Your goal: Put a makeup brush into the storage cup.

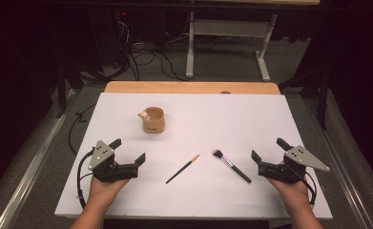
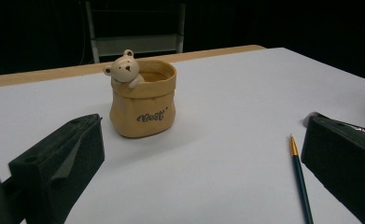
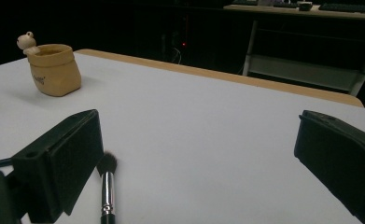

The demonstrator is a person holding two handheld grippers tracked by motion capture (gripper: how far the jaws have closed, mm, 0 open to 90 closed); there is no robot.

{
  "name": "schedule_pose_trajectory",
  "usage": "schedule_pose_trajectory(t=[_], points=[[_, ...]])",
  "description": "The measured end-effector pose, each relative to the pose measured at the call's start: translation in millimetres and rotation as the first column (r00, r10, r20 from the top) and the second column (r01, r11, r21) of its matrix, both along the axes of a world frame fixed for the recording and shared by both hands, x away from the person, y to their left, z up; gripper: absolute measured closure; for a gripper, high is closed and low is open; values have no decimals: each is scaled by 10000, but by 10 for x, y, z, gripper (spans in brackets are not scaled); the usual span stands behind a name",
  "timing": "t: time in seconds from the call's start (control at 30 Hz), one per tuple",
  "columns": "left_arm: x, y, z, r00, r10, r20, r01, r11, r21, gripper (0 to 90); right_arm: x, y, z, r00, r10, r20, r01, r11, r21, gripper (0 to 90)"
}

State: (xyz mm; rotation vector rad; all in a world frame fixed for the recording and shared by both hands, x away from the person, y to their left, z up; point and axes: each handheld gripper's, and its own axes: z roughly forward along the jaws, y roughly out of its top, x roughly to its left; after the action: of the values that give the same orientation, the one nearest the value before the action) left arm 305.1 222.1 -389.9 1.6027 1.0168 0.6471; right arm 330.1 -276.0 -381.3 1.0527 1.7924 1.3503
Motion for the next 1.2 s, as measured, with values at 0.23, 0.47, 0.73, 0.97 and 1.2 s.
schedule_pose_trajectory(t=[0.23, 0.47, 0.73, 0.97, 1.2], points=[[-2, 0, 1, 10000, 6, 23, -6, 10000, -20, 2, -4, 6, 2, 10000, 39, 21, -39, 10000, -35, 29], [-2, 10, 2, 10000, 46, -1, -46, 10000, 10, 2, -6, 6, 6, 10000, 66, 32, -65, 10000, -64, 28], [9, 10, -14, 9999, -16, -107, 18, 9999, 158, 2, -5, 19, 0, 10000, 93, -4, -93, 9999, -116, 28], [35, 20, -45, 9993, 84, -354, -75, 9996, 278, 2, -4, 32, -3, 9999, 141, 0, -141, 9998, -168, 28], [57, 25, -75, 9981, 91, -602, -71, 9994, 333, 2, 6, 38, -8, 9999, 156, -21, -156, 9996, -229, 29]])
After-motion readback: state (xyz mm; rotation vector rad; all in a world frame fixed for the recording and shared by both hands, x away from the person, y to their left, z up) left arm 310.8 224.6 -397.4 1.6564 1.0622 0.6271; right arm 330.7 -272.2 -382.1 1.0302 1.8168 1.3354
